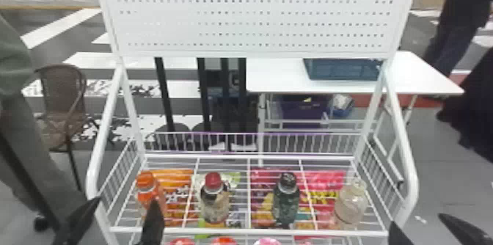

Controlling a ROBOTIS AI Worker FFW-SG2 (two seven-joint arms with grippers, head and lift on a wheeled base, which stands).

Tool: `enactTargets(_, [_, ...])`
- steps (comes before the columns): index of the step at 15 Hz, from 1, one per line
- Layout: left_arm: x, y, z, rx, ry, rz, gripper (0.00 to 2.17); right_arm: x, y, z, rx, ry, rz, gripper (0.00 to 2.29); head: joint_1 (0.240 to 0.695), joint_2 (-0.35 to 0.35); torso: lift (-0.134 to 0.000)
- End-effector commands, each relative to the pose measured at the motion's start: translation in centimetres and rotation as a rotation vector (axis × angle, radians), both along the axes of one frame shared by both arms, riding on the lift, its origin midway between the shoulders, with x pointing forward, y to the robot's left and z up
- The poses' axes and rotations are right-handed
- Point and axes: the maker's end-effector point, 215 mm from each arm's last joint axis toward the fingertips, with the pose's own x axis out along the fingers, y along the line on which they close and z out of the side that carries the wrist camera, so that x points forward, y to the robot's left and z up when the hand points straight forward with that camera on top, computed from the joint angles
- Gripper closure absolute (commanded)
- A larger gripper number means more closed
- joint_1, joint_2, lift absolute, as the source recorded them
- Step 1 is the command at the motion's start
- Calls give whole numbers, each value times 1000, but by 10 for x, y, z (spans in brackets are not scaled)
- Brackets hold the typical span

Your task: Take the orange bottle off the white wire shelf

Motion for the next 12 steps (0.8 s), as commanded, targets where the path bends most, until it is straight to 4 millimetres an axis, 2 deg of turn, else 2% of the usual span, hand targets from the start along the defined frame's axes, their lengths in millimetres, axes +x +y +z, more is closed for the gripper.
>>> enactTargets(1, [0,0,0,-1,0,1,90,0,-1,1,2,-3,-1,140,499,0,0])
enactTargets(12, [3,0,-2,1,0,2,90,0,-3,1,17,-3,-9,140,499,0,0])
